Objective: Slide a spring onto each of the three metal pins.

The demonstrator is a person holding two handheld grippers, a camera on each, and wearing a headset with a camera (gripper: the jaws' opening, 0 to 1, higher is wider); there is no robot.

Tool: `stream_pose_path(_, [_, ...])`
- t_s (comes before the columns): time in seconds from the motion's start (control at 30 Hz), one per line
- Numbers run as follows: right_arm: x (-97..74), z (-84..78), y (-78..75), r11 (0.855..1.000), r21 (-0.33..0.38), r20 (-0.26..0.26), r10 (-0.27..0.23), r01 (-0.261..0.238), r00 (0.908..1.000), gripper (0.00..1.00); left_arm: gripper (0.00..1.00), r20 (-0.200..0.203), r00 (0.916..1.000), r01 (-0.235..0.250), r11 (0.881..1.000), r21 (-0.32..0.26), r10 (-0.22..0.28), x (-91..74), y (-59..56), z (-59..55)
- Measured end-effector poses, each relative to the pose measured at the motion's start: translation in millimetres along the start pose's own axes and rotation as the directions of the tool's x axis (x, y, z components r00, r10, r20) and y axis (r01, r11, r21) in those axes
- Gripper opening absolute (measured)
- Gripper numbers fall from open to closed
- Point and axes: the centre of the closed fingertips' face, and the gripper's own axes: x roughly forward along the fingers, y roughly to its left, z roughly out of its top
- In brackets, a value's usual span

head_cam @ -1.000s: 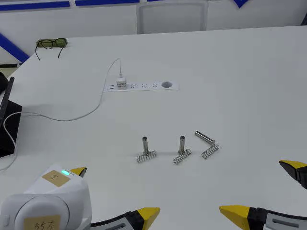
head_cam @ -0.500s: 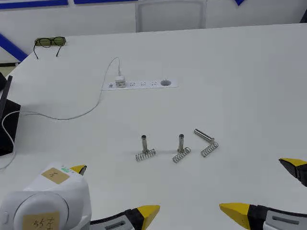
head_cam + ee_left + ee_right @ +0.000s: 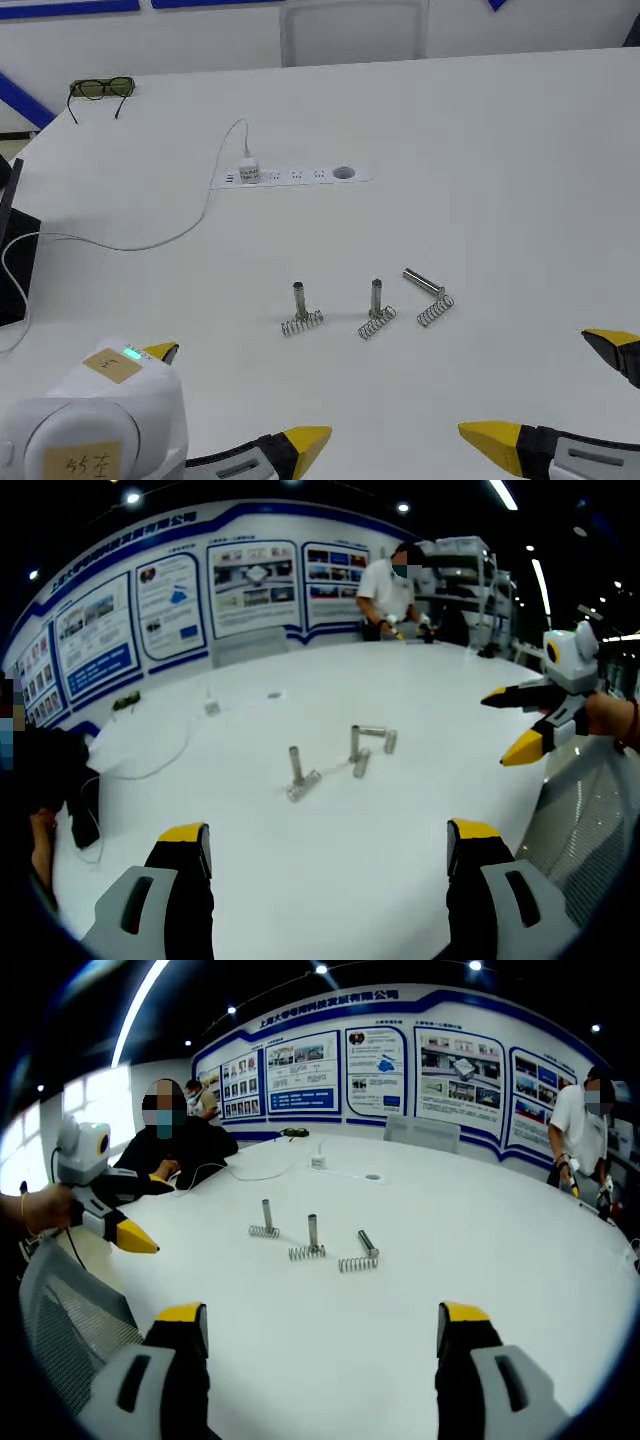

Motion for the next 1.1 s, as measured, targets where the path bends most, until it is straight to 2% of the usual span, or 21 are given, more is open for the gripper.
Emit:
stream_pose_path(0.4, [3.8,3.7,-6.6,1.0,0.003,-0.014,0.001,-0.001,0.9999,0.91,0.99,0.016,0.9998,0.008,1.0,0.005,-0.008,2.0,-2.7,4.6])
stream_pose_path(0.6, [12.2,10.2,-15.1,1.0,-0.004,-0.036,0.007,-0.007,0.9993,0.83,0.98,0.022,0.9997,0.012,1.0,0.012,-0.012,3.9,-3.4,6.6])
stream_pose_path(0.77, [21.0,20.5,-21.9,1.0,-0.025,-0.048,0.016,-0.017,0.9987,0.78,0.98,0.026,0.9995,0.017,1.0,0.008,-0.017,6.1,-3.5,7.4])
stream_pose_path(0.9, [32.2,25.0,-26.6,0.999,-0.014,-0.063,0.041,-0.042,0.9972,0.74,0.98,0.031,0.9993,0.023,1.0,0.006,-0.023,8.1,-4.6,8.0])
stream_pose_path(1.1, [48.9,36.0,-30.4,0.998,-0.006,-0.052,0.065,-0.065,0.9965,0.68,0.98,0.046,0.9985,0.031,1.0,0.003,-0.031,10.8,-6.0,9.9])
